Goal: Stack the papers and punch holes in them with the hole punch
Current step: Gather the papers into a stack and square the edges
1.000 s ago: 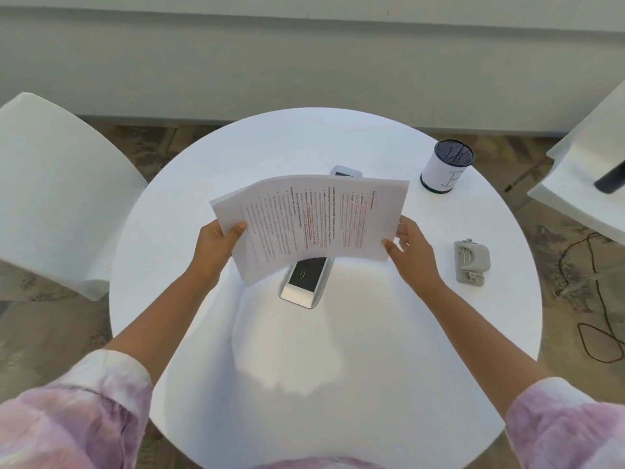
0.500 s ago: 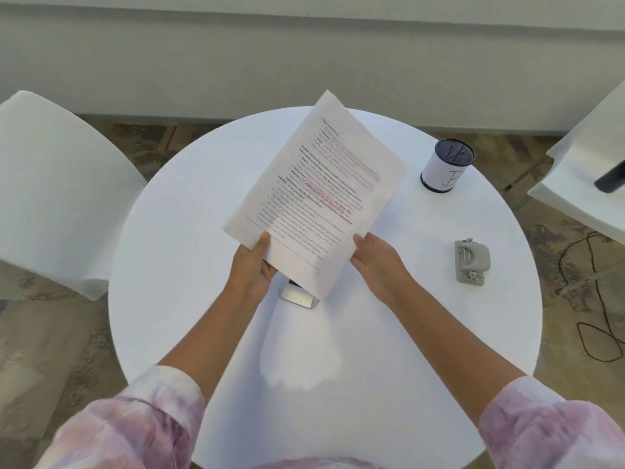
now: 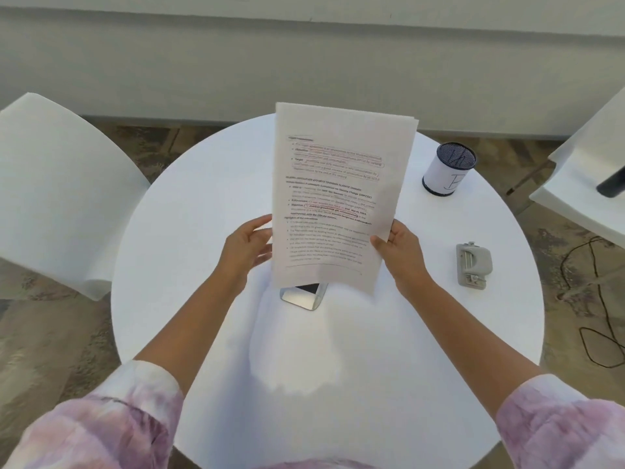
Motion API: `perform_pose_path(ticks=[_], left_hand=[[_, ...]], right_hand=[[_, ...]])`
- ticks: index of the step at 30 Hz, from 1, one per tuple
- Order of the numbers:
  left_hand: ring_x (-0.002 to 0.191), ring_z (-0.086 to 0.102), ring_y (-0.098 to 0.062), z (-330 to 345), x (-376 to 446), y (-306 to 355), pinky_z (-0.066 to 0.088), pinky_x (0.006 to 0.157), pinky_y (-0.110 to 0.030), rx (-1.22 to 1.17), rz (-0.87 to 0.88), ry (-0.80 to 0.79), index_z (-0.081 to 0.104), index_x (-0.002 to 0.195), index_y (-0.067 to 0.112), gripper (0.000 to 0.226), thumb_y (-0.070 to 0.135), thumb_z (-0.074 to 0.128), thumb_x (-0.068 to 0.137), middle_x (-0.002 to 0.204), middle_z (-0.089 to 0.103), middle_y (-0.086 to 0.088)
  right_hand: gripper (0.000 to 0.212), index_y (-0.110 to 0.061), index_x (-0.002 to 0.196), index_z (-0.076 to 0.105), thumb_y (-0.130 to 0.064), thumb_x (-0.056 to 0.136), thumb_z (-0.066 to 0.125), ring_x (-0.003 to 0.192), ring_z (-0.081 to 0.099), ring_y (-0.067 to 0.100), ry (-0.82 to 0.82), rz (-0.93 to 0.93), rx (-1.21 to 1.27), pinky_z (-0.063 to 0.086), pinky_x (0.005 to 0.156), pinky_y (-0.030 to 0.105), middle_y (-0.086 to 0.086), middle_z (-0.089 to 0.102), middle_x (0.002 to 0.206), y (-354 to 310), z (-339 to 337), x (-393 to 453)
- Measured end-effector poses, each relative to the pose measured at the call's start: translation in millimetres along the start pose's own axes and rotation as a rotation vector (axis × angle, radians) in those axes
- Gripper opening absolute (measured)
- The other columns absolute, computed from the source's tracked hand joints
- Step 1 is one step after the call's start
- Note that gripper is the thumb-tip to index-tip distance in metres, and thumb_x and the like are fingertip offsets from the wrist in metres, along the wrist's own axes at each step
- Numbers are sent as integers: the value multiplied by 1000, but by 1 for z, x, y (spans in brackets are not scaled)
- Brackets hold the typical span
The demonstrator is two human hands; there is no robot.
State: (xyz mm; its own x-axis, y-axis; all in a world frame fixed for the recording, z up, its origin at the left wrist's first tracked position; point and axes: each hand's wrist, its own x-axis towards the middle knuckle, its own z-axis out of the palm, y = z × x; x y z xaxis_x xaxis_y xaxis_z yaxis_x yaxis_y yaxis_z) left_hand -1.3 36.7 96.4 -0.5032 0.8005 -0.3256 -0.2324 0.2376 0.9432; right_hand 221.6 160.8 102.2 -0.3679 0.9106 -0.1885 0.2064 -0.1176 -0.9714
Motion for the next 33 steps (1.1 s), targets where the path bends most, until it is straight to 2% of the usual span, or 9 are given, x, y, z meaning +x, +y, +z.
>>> perform_pose_path(ticks=[3,6,12,17,19,22,25,29,33], left_hand=[[98,63,-29,10,2,11,53,87,-41,142,125,64,62,110,11,21,14,50,93,104,68,-7],[100,63,-30,18,1,18,50,91,-46,201,223,148,64,99,15,14,18,52,93,101,68,-6],[89,64,-15,24,-4,20,53,83,-32,155,324,156,60,104,15,14,16,52,93,98,67,4],[80,60,-3,25,-4,22,51,77,-21,158,392,157,61,95,17,14,15,48,95,91,66,7],[76,59,5,27,-6,24,49,71,-13,158,421,155,60,96,15,13,15,47,95,91,65,9],[82,61,8,29,-9,26,48,68,-9,141,440,136,58,103,20,14,16,48,95,97,64,13],[83,61,8,30,-11,28,48,67,-9,135,451,124,58,106,18,16,17,47,95,98,63,13],[85,62,3,30,-9,30,51,71,-14,135,469,112,59,107,18,17,20,46,96,99,65,10],[83,61,3,31,-6,28,52,74,-18,147,456,105,59,101,26,15,22,46,96,94,66,16]], right_hand=[[31,-22,110,59,-1,88,51,104,63,19,-15,-43,-9,50,94,36,1,67,110,0,5,-3],[32,-21,111,58,0,88,52,104,63,18,-20,-81,24,50,92,33,0,66,109,-2,9,-4],[31,-20,111,52,1,88,51,99,61,8,12,-124,56,50,86,24,-7,63,105,-8,7,-1],[27,-18,106,52,3,90,45,93,62,3,43,-141,44,51,81,19,-4,64,102,-15,5,3],[26,-19,107,51,1,90,46,97,62,8,54,-163,31,51,84,22,-1,64,107,-17,4,4],[33,-26,109,49,0,89,47,106,60,17,37,-178,2,50,89,31,-1,61,111,-16,5,5],[37,-27,109,50,3,88,45,107,59,17,29,-189,-16,50,91,31,0,61,113,-17,6,3],[24,-18,106,49,0,90,45,100,60,16,26,-193,-11,50,91,33,1,63,108,-22,6,5],[27,-14,114,48,-4,90,46,106,59,21,6,-207,-120,51,92,40,4,61,113,-20,6,8]])
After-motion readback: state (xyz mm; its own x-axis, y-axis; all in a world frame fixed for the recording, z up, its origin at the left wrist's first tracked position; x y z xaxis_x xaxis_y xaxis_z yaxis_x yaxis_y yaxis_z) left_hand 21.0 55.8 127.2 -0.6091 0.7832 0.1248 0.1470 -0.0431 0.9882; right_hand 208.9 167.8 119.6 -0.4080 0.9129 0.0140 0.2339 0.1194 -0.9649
